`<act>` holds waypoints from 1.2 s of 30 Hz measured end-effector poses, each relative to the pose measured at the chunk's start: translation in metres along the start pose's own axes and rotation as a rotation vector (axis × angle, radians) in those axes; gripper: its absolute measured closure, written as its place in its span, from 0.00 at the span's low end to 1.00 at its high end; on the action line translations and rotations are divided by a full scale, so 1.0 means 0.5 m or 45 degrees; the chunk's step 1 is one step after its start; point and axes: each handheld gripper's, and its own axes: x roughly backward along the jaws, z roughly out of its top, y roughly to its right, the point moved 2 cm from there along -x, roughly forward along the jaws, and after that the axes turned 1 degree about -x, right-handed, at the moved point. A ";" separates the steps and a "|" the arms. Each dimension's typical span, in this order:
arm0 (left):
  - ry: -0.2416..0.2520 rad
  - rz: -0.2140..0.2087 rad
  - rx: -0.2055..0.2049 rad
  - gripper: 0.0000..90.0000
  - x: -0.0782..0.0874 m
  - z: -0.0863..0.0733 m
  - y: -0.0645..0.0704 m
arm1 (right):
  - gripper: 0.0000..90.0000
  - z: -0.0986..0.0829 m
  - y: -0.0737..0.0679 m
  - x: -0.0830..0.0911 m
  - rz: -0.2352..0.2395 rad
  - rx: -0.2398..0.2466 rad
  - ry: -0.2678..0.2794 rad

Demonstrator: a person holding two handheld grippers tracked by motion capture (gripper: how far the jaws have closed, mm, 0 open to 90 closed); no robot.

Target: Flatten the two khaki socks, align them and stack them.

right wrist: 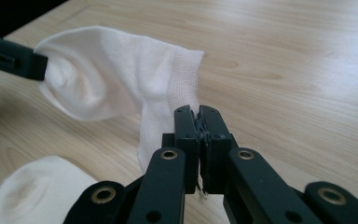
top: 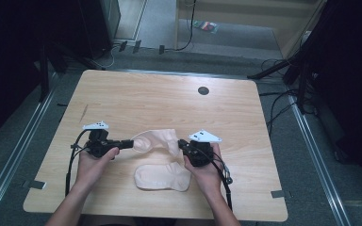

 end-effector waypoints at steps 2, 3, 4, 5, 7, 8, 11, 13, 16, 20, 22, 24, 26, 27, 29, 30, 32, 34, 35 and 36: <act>-0.015 -0.017 -0.034 1.00 0.009 -0.004 0.013 | 0.98 0.005 -0.003 0.020 0.013 -0.010 0.014; -0.021 -0.022 -0.056 1.00 0.014 -0.007 0.018 | 0.98 0.007 -0.006 0.030 0.021 -0.011 0.019; -0.033 -0.037 -0.073 0.99 0.020 -0.011 0.026 | 0.98 0.008 -0.009 0.039 0.030 -0.007 0.016; -0.044 -0.050 -0.086 1.00 0.025 -0.014 0.031 | 0.98 0.008 -0.014 0.051 0.043 -0.008 0.009; -0.060 -0.075 -0.088 1.00 0.037 -0.020 0.040 | 0.98 0.007 -0.021 0.067 0.057 0.000 -0.004; -0.078 -0.099 -0.081 1.00 0.041 -0.022 0.043 | 0.98 0.004 -0.027 0.078 0.066 0.006 -0.018; -0.160 -0.195 -0.065 1.00 0.053 -0.033 0.052 | 0.98 -0.006 -0.037 0.101 0.092 -0.003 -0.057; -0.241 -0.268 -0.042 1.00 0.054 -0.043 0.058 | 0.98 -0.015 -0.043 0.116 0.109 -0.012 -0.086; -0.343 -0.375 -0.019 0.99 0.052 -0.056 0.064 | 0.98 -0.033 -0.053 0.133 0.132 -0.006 -0.143; -0.442 -0.362 -0.022 0.99 0.035 -0.068 0.060 | 0.98 -0.056 -0.059 0.140 0.157 -0.002 -0.213; -0.453 -0.280 -0.031 0.98 0.022 -0.073 0.051 | 0.97 -0.070 -0.052 0.132 0.156 -0.007 -0.250; -0.415 -0.217 -0.011 0.93 0.009 -0.076 0.040 | 0.97 -0.083 -0.040 0.117 0.111 -0.002 -0.273; -0.375 -0.170 0.003 0.86 0.001 -0.077 0.033 | 0.96 -0.092 -0.027 0.103 0.078 -0.005 -0.273; -0.337 -0.149 0.010 0.84 -0.002 -0.077 0.032 | 0.95 -0.093 -0.024 0.101 0.077 -0.008 -0.268; -0.305 -0.121 0.002 0.82 -0.003 -0.078 0.033 | 0.95 -0.098 -0.014 0.092 0.065 0.002 -0.239; -0.284 -0.107 0.002 0.83 -0.004 -0.079 0.035 | 0.95 -0.099 -0.011 0.089 0.069 -0.003 -0.232; -0.257 -0.080 -0.009 0.82 -0.006 -0.083 0.038 | 0.95 -0.101 -0.007 0.084 0.069 0.006 -0.209; -0.239 -0.050 -0.003 0.81 -0.007 -0.088 0.045 | 0.95 -0.103 -0.007 0.082 0.066 0.010 -0.200; -0.221 -0.022 0.012 0.78 -0.008 -0.090 0.049 | 0.94 -0.104 -0.007 0.082 0.065 0.013 -0.194; -0.202 -0.008 0.023 0.76 -0.006 -0.092 0.051 | 0.94 -0.105 -0.007 0.083 0.061 0.016 -0.186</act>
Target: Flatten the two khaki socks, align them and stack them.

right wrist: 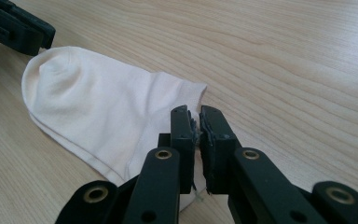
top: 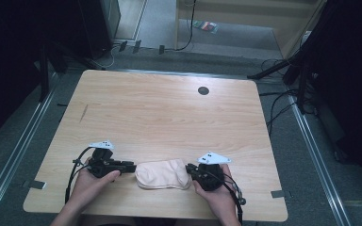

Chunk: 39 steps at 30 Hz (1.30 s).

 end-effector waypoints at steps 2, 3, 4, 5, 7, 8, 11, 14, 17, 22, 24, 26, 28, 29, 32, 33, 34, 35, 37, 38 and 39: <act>0.035 0.001 0.028 0.73 0.004 -0.003 0.005 | 0.93 -0.002 0.000 0.001 0.001 0.002 0.009; 0.057 0.027 0.031 0.72 0.006 -0.003 0.009 | 0.93 -0.003 -0.001 0.002 0.000 -0.003 0.010; 0.071 0.038 0.026 0.70 0.008 -0.003 0.012 | 0.93 -0.004 -0.001 0.002 0.002 -0.005 0.015; 0.092 0.042 0.024 0.70 0.011 -0.002 0.017 | 0.93 -0.005 -0.001 0.002 0.004 -0.006 0.014; 0.091 0.038 0.044 0.69 0.010 0.000 0.023 | 0.93 -0.006 0.000 0.002 0.004 -0.003 0.016; 0.069 0.047 0.056 0.68 0.006 0.000 0.028 | 0.93 -0.007 0.000 0.002 0.003 -0.008 0.014; -0.029 0.136 0.063 0.69 -0.015 -0.009 0.038 | 0.93 -0.009 -0.002 0.002 0.003 -0.009 0.012; -0.059 0.135 0.069 0.78 -0.024 -0.015 0.040 | 0.93 -0.009 -0.001 0.004 0.001 -0.012 0.016; -0.071 0.087 0.048 0.99 -0.023 -0.016 0.045 | 0.93 -0.008 -0.001 0.010 0.007 -0.023 0.032; -0.063 -0.020 0.051 1.00 -0.010 -0.011 0.050 | 0.95 -0.003 -0.001 0.024 0.029 -0.038 0.051; -0.059 -0.065 0.054 1.00 -0.004 -0.009 0.051 | 0.96 -0.002 -0.001 0.031 0.035 -0.046 0.056; -0.051 -0.090 0.058 1.00 0.002 -0.007 0.052 | 0.96 0.000 -0.003 0.038 0.045 -0.048 0.063; -0.049 -0.107 0.068 1.00 0.010 -0.006 0.052 | 0.96 0.003 -0.005 0.046 0.045 -0.039 0.072; -0.040 -0.100 0.069 1.00 0.013 -0.007 0.051 | 0.96 0.004 -0.007 0.049 0.047 -0.039 0.077; -0.056 -0.088 0.070 1.00 0.017 -0.010 0.044 | 0.96 0.004 -0.009 0.051 0.034 -0.020 0.074; -0.069 -0.083 0.072 1.00 0.015 -0.012 0.041 | 0.96 0.003 -0.008 0.049 0.034 -0.017 0.070; -0.074 -0.076 0.073 1.00 0.012 -0.014 0.040 | 0.96 0.001 -0.007 0.045 0.033 -0.022 0.058; -0.068 -0.057 0.077 1.00 0.009 -0.016 0.039 | 0.96 -0.001 -0.006 0.043 0.033 -0.023 0.052; -0.082 -0.054 0.067 1.00 0.004 -0.018 0.038 | 0.96 -0.006 -0.003 0.036 0.036 -0.024 0.036; -0.092 -0.056 0.059 1.00 0.000 -0.019 0.039 | 0.96 -0.009 -0.002 0.034 0.036 -0.022 0.028; -0.095 -0.049 0.054 1.00 -0.002 -0.019 0.039 | 0.96 -0.012 0.000 0.032 0.035 -0.023 0.020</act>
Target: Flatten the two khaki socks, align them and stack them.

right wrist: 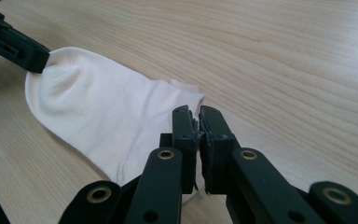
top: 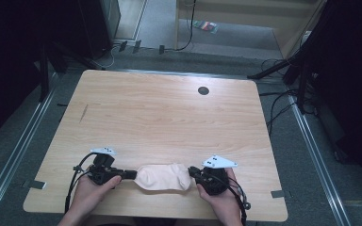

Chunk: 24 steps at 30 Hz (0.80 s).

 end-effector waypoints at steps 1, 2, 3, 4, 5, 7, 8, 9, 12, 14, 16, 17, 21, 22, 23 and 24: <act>-0.006 0.012 -0.004 1.00 -0.003 -0.001 0.000 | 0.96 -0.002 0.002 -0.002 -0.002 0.000 -0.004; -0.011 0.015 -0.002 1.00 -0.005 -0.002 0.001 | 0.96 -0.004 0.004 -0.003 -0.004 -0.006 -0.010; -0.011 0.027 -0.001 1.00 -0.007 -0.002 0.001 | 0.96 -0.006 0.007 -0.005 -0.004 -0.011 -0.017; -0.013 0.048 -0.012 1.00 -0.009 -0.003 -0.001 | 0.96 -0.007 0.009 -0.007 -0.001 -0.016 -0.018; -0.012 0.058 -0.017 1.00 -0.011 -0.004 -0.002 | 0.96 -0.009 0.009 -0.009 0.003 -0.018 -0.028; -0.005 0.064 -0.020 0.98 -0.013 -0.006 -0.003 | 0.95 -0.014 0.011 -0.017 0.012 -0.003 -0.044; 0.002 0.081 -0.024 0.94 -0.013 -0.006 -0.002 | 0.93 -0.016 0.012 -0.020 0.014 -0.004 -0.048; 0.019 0.099 -0.026 0.83 -0.011 -0.004 0.000 | 0.83 -0.017 0.012 -0.022 0.010 0.001 -0.040; 0.138 0.100 -0.049 0.67 0.006 0.004 0.007 | 0.74 -0.015 0.011 -0.018 -0.032 0.007 -0.009; 0.209 0.071 -0.084 0.68 0.017 0.007 0.016 | 0.75 -0.010 0.010 -0.006 -0.027 -0.013 0.042; 0.195 0.089 -0.103 0.73 0.013 0.009 0.027 | 0.76 -0.008 0.004 0.002 -0.031 -0.028 0.060; 0.158 0.120 -0.095 0.74 0.006 0.008 0.027 | 0.76 -0.009 0.003 0.000 -0.045 -0.035 0.046; 0.120 0.164 -0.026 0.71 -0.018 -0.001 0.015 | 0.73 -0.026 0.007 -0.021 -0.066 -0.105 -0.040; 0.127 0.148 -0.017 0.71 -0.021 -0.002 0.012 | 0.72 -0.026 0.009 -0.024 -0.051 -0.132 -0.050; 0.127 0.144 -0.012 0.74 -0.023 -0.002 0.013 | 0.72 -0.026 0.010 -0.024 -0.034 -0.172 -0.047; 0.126 0.157 -0.016 0.77 -0.025 -0.002 0.013 | 0.72 -0.026 0.011 -0.024 -0.017 -0.196 -0.052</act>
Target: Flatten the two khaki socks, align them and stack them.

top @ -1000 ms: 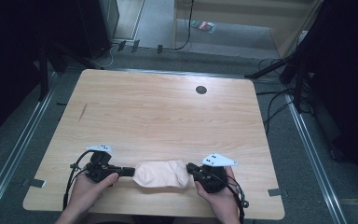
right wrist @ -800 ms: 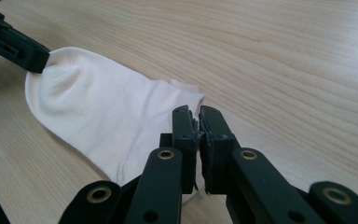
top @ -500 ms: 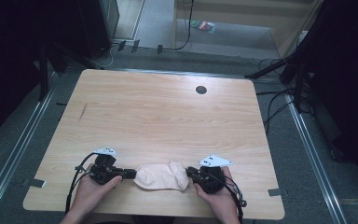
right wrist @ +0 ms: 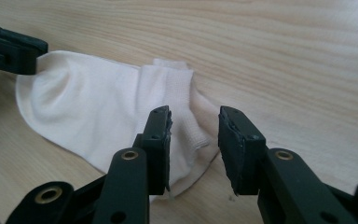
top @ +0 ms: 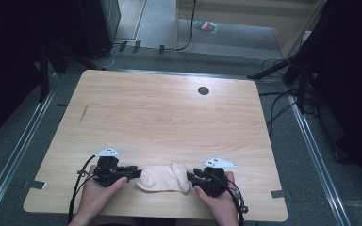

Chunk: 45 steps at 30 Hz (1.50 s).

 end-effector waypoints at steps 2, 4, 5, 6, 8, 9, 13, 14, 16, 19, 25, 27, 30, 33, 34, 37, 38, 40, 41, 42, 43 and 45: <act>-0.011 -0.006 0.003 0.87 -0.001 -0.001 -0.001 | 0.77 -0.002 0.000 -0.004 0.003 -0.027 -0.034; -0.012 -0.001 -0.009 0.98 0.000 -0.002 -0.001 | 0.89 -0.007 0.000 -0.012 -0.001 -0.018 -0.076; -0.016 -0.007 -0.015 1.00 0.002 -0.002 0.000 | 0.94 -0.008 -0.001 -0.013 -0.001 -0.011 -0.082; -0.018 -0.013 -0.021 1.00 0.005 -0.002 0.001 | 0.96 -0.007 -0.004 -0.011 0.003 0.000 -0.079; -0.022 -0.022 -0.039 1.00 0.010 -0.001 0.003 | 0.97 -0.002 -0.009 -0.004 0.002 0.021 -0.049; -0.019 -0.026 -0.042 1.00 0.013 0.000 0.005 | 0.97 0.001 -0.012 0.000 0.000 0.040 -0.023; -0.005 -0.017 -0.061 1.00 0.022 0.000 0.005 | 0.97 0.013 -0.025 0.013 -0.009 0.113 0.066; -0.010 -0.020 -0.059 1.00 0.022 -0.002 0.004 | 0.97 0.015 -0.026 0.011 -0.017 0.126 0.073; -0.035 -0.018 -0.062 1.00 0.019 -0.006 0.003 | 0.97 0.017 -0.024 0.001 -0.028 0.138 0.057; -0.063 -0.005 -0.067 1.00 0.010 -0.011 0.001 | 0.97 0.015 -0.016 -0.013 -0.037 0.129 0.035; -0.029 0.125 -0.061 0.70 0.003 -0.010 -0.003 | 0.76 0.013 -0.006 -0.023 -0.074 0.127 0.029; 0.039 0.110 -0.048 0.61 0.015 -0.004 0.000 | 0.75 0.013 -0.007 -0.012 -0.086 0.119 0.071; 0.135 -0.018 -0.090 0.69 0.031 0.005 0.023 | 0.85 0.019 -0.025 0.014 -0.022 0.138 0.178; 0.095 -0.048 -0.128 0.79 0.010 0.002 0.047 | 0.93 0.020 -0.048 0.010 -0.004 0.203 0.198; 0.071 -0.020 -0.125 0.78 -0.004 -0.003 0.049 | 0.93 0.018 -0.055 0.000 0.008 0.210 0.180; 0.030 0.028 -0.100 0.66 -0.029 -0.014 0.041 | 0.93 0.012 -0.063 -0.033 -0.003 0.242 0.123; 0.021 0.022 -0.096 0.66 -0.035 -0.018 0.037 | 0.93 0.011 -0.064 -0.040 -0.006 0.246 0.115; 0.020 0.021 -0.103 0.64 -0.036 -0.020 0.035 | 0.92 0.008 -0.064 -0.051 -0.024 0.256 0.102; 0.020 0.025 -0.107 0.65 -0.036 -0.020 0.036 | 0.90 0.006 -0.064 -0.055 -0.032 0.261 0.092; 0.024 0.037 -0.118 0.65 -0.037 -0.021 0.036 | 0.89 0.003 -0.062 -0.061 -0.040 0.266 0.074; 0.022 0.046 -0.132 0.66 -0.037 -0.022 0.036 | 0.88 -0.001 -0.060 -0.067 -0.055 0.275 0.048; 0.028 0.073 -0.169 0.67 -0.040 -0.024 0.039 | 0.88 -0.007 -0.054 -0.076 -0.076 0.290 0.030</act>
